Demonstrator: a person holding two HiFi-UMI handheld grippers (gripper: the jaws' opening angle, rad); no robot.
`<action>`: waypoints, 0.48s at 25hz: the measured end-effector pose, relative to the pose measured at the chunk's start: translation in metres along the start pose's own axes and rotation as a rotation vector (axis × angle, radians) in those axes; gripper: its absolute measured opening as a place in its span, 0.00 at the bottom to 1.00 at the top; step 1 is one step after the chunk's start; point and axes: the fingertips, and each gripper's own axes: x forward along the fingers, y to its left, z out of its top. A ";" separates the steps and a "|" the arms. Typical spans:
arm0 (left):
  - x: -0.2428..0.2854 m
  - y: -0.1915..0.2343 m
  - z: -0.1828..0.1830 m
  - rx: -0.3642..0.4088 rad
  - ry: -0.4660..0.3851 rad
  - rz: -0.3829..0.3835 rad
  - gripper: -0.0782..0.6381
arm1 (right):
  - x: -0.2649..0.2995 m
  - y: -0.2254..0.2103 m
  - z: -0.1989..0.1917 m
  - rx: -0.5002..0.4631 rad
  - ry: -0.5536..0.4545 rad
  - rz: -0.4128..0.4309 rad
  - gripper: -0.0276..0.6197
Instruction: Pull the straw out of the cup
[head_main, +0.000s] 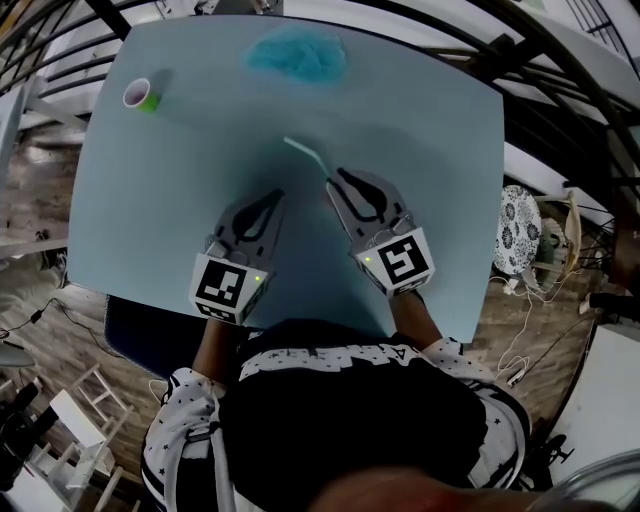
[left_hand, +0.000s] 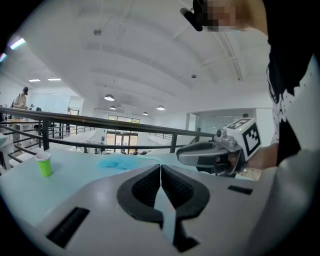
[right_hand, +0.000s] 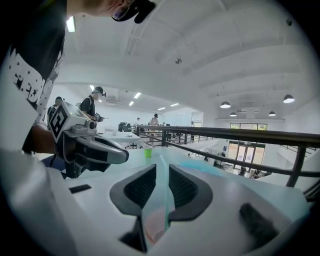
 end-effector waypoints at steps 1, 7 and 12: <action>0.001 0.001 -0.001 -0.001 0.002 0.001 0.13 | 0.002 -0.001 -0.003 0.000 0.016 0.000 0.15; 0.002 0.011 -0.004 -0.010 0.008 0.012 0.13 | 0.014 -0.006 -0.014 -0.016 0.073 -0.011 0.16; 0.003 0.014 -0.009 -0.015 0.017 0.017 0.13 | 0.021 -0.006 -0.021 -0.049 0.116 -0.011 0.16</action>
